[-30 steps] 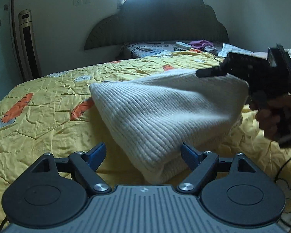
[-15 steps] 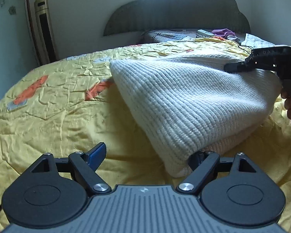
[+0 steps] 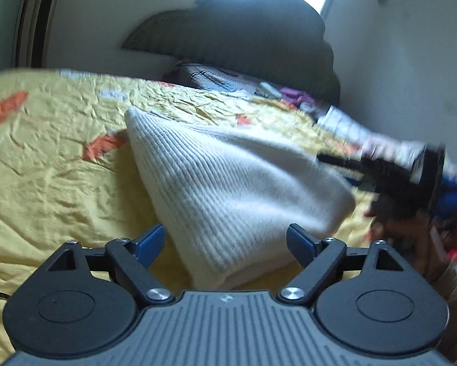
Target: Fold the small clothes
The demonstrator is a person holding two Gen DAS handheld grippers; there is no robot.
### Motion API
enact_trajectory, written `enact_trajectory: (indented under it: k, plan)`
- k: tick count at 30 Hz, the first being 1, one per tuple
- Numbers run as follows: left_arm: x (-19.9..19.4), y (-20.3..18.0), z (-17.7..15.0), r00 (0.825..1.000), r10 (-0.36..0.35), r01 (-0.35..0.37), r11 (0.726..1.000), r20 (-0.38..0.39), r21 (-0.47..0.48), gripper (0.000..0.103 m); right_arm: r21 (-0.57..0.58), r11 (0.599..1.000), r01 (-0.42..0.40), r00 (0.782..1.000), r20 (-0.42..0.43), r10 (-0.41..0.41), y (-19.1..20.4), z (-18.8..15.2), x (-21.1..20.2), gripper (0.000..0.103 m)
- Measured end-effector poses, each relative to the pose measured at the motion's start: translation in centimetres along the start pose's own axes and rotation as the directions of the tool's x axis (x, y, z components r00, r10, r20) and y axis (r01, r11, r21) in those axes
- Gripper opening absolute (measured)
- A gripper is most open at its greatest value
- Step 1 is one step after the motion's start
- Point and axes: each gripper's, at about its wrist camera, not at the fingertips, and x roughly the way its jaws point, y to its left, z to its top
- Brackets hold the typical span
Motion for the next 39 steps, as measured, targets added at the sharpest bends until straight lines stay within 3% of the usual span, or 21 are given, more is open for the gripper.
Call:
enact_trajectory:
  k: [3,7,11,16,20,23,25,26,28,31,34,39]
  plan:
    - [1.7,2.8,0.9,0.996,-0.087,0.087,0.978,0.005,-0.19,0.09,-0.006,1.0,-0.016,0.991,-0.133,0.015,-0.9,0.5,1.8,0.102]
    - [5.3,6.2,1.5,0.985,-0.17,0.148,0.91,-0.024,-0.387,0.091,0.093,0.992,-0.088,0.967,-0.232,0.107,-2.3,0.1,4.3,0.097]
    - [7.5,8.1,1.6,0.977,-0.211,0.167,0.871,-0.044,-0.462,0.092,0.176,0.969,-0.171,0.932,-0.29,0.217,-3.1,-0.4,6.1,0.093]
    - [10.1,9.5,1.5,0.961,-0.275,0.216,0.824,-0.036,-0.524,0.093,0.186,0.956,-0.227,0.912,-0.303,0.276,-2.9,-0.6,7.0,0.092]
    - [11.3,8.4,2.0,0.962,-0.27,0.217,0.852,-0.045,-0.476,0.102,0.198,0.947,-0.254,0.908,-0.289,0.304,-3.1,-0.8,7.2,0.089]
    - [11.8,6.8,2.0,0.972,-0.224,0.183,0.908,-0.066,-0.377,0.1,0.213,0.944,-0.252,0.912,-0.273,0.305,-3.2,-1.0,7.2,0.081]
    - [11.8,6.0,2.0,0.983,-0.168,0.139,0.938,-0.067,-0.317,0.08,0.227,0.941,-0.252,0.914,-0.265,0.309,-3.2,-1.2,7.1,0.074]
    - [11.6,5.8,2.0,0.986,-0.152,0.127,0.95,-0.066,-0.284,0.076,0.233,0.939,-0.254,0.914,-0.259,0.311,-3.2,-1.3,7.1,0.072]
    - [11.1,5.4,2.4,0.989,-0.139,0.124,0.962,-0.048,-0.242,0.064,0.24,0.938,-0.251,0.918,-0.248,0.309,-3.0,-1.4,7.0,0.069]
    - [10.1,4.7,3.3,0.995,-0.1,0.095,0.984,-0.026,-0.15,0.059,0.251,0.934,-0.255,0.922,-0.229,0.313,-2.3,-1.5,6.9,0.065]
    - [9.1,4.4,4.1,0.998,-0.056,0.056,0.995,-0.003,-0.083,0.058,0.253,0.929,-0.272,0.922,-0.207,0.326,-1.2,-1.5,6.8,0.064]
    - [9.0,5.0,3.3,0.999,0.002,-0.007,0.994,-0.043,-0.106,0.066,0.212,0.948,-0.238,0.934,-0.218,0.283,0.0,-2.0,6.9,0.063]
